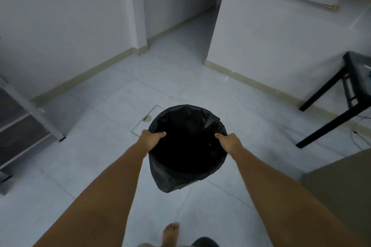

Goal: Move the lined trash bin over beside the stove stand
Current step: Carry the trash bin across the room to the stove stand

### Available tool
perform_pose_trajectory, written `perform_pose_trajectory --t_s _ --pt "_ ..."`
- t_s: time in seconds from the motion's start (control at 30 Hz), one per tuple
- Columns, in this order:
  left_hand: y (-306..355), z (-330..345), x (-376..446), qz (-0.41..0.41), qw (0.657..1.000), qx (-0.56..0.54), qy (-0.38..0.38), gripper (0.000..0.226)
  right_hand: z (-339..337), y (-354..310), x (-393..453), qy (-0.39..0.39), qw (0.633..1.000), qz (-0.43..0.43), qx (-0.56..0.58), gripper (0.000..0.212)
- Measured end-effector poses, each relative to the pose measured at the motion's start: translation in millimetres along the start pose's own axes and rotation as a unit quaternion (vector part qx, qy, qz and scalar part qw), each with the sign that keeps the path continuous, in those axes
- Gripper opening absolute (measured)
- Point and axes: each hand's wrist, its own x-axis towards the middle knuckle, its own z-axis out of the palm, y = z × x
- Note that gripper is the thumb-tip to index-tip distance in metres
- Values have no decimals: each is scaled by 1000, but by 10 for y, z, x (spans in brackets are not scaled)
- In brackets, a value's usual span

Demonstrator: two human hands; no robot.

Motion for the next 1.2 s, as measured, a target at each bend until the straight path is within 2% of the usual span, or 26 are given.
perform_pose_trajectory --t_s 0.37,0.7,0.97,1.2 --pt "899 -239 1141 -26 993 -57 103 89 121 -1542 1574 -78 993 -66 -59 76" --pt "1390 -515 1880 -68 965 -148 207 80 535 -2884 2632 -163 969 -132 -127 81" --pt "1477 -1138 2238 -80 933 -215 276 79 1364 -3854 3026 -222 936 -192 -194 78" --pt "1391 -1938 2616 -101 903 -266 321 77 2402 -4610 3194 -279 902 -211 -255 74"
